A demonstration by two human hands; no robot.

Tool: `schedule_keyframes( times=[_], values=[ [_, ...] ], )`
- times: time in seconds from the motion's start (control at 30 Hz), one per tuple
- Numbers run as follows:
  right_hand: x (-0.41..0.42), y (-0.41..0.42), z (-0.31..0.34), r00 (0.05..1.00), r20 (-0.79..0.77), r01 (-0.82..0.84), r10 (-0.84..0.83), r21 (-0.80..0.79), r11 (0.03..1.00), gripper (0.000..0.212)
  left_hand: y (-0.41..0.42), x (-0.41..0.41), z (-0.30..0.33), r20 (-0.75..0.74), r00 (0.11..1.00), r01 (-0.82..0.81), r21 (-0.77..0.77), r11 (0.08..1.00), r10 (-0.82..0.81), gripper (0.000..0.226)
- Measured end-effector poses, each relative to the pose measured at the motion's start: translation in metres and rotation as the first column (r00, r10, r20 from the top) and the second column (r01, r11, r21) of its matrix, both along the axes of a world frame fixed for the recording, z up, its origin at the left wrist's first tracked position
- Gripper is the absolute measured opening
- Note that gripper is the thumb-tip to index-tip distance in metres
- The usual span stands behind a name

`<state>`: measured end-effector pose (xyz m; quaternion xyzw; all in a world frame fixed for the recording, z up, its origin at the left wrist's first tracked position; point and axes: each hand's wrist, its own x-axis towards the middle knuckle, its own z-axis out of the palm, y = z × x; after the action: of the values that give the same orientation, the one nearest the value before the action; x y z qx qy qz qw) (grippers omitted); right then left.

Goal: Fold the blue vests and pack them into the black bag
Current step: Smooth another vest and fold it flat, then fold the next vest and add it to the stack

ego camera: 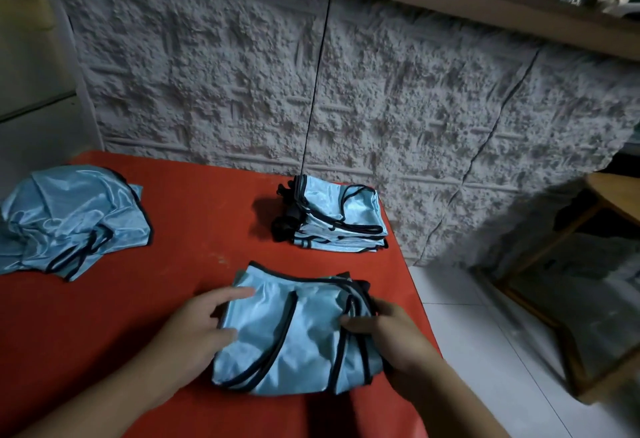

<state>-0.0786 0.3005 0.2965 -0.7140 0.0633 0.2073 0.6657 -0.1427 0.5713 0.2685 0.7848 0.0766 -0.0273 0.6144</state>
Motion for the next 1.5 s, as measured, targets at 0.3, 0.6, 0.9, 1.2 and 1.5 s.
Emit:
schedule_keyframes(
  times=[0.3,0.6,0.9,1.2,1.5],
  values=[
    [0.177,-0.012,0.086,0.977,0.197,0.119,-0.083,-0.181,0.976,0.029,-0.019,0.181,0.077,0.212,0.976,-0.041,-0.027,0.999,0.046,0.07],
    [0.292,0.008,0.042,0.955,0.267,0.241,-0.13,-0.44,0.865,0.038,-0.021,0.302,0.012,0.122,0.986,-0.127,0.137,0.982,0.11,0.052],
    [0.285,0.008,-0.016,0.922,0.349,0.353,-0.171,-0.568,0.744,0.038,-0.026,0.296,-0.011,0.084,0.988,-0.148,0.199,0.969,0.133,0.053],
    [0.196,0.041,-0.024,0.756,0.654,0.538,0.008,-0.629,0.561,0.054,0.017,0.191,-0.008,0.196,0.968,-0.195,0.183,0.963,0.159,0.025],
    [-0.015,0.147,-0.077,0.743,0.419,-0.198,0.522,-0.607,0.77,0.063,0.141,0.03,-0.031,0.512,0.804,-0.547,0.438,0.713,0.303,0.035]
  ],
)
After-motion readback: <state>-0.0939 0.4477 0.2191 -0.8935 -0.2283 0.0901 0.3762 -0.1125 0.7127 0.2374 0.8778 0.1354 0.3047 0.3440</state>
